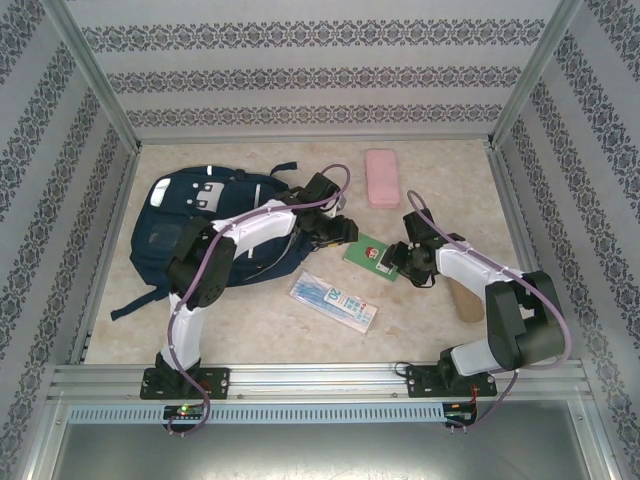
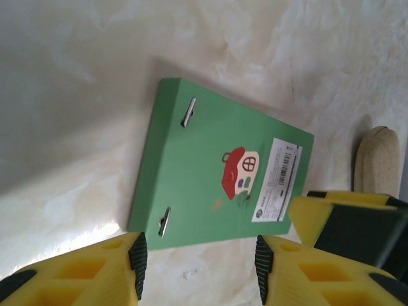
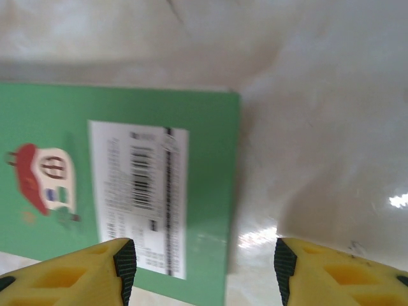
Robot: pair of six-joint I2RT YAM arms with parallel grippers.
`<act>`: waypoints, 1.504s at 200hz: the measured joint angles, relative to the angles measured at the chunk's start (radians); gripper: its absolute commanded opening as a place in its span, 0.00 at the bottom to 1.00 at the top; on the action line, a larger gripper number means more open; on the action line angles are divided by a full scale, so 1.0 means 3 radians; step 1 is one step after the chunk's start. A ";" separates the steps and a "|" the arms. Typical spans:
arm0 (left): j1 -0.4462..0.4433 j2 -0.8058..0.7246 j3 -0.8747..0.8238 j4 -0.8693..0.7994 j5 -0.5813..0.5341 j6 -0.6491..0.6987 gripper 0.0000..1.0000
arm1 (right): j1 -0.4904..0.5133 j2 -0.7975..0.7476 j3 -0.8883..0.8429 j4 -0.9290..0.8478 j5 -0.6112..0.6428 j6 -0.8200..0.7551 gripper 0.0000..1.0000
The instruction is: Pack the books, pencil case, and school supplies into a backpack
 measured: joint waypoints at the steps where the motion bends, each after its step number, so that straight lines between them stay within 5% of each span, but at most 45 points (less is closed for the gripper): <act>1: -0.0001 0.0013 0.0009 -0.0003 0.0000 0.0006 0.50 | 0.0000 0.0001 -0.0004 0.0001 0.0000 0.0000 0.61; 141: -0.0081 0.0492 0.0336 -0.0214 0.0195 0.0094 0.45 | -0.0067 0.0259 0.0128 -0.0075 -0.0156 -0.0028 0.56; 207: 0.0056 0.0448 -0.0163 0.0828 0.0886 -0.0690 0.41 | -0.0088 0.0256 0.0134 -0.0079 -0.0186 -0.0051 0.56; 301: 0.0125 0.0449 -0.0338 0.1362 0.1078 -0.1071 0.43 | -0.0159 0.0188 0.0065 -0.0011 -0.0298 -0.0051 0.56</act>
